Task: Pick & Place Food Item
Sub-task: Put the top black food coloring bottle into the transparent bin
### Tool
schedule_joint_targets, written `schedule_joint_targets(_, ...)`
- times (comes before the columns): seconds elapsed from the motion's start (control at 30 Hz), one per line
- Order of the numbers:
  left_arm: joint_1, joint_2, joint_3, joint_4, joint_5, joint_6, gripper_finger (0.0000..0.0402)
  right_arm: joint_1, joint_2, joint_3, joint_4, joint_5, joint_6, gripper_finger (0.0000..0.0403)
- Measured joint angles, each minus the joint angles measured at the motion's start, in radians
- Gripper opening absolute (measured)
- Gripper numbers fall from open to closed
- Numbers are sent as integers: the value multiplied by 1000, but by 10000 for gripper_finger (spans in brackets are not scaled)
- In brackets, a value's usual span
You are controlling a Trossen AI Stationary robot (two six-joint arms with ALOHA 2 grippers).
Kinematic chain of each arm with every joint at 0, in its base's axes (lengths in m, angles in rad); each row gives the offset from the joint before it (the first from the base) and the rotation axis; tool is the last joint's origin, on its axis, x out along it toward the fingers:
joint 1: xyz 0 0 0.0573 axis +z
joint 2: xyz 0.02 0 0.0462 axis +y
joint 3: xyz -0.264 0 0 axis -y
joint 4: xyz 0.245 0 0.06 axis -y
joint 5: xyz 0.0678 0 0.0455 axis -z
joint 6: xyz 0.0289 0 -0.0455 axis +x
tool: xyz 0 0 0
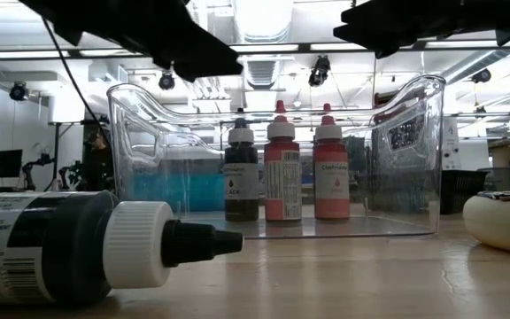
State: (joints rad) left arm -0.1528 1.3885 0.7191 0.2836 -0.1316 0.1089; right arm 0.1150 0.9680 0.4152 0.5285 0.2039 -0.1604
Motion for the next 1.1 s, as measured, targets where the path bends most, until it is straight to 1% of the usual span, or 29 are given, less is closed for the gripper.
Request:
schedule_joint_targets(0.1, -1, -57, -44, 6, -33, 3, 238, 0, 0, 0, -1, -2, 0, 269)
schedule_joint_targets(0.17, -4, -99, -83, 39, -51, 3, 238, 0, 0, -1, -1, -2, 0, 269)
schedule_joint_targets(0.4, -17, -242, -230, 170, -58, -1, 238, 1, 0, -1, -1, -2, -5, 261)
schedule_joint_targets(0.53, -26, -307, -284, 180, -81, -17, 238, 1, 0, -1, 0, -3, -5, 256)
schedule_joint_targets(0.73, -34, -350, -314, 178, -98, -31, 238, 1, 0, -2, -1, -3, -8, 256)
schedule_joint_targets(1.1, -34, -352, -314, 169, -101, -31, 238, 1, 0, -6, -1, -3, -8, 252)
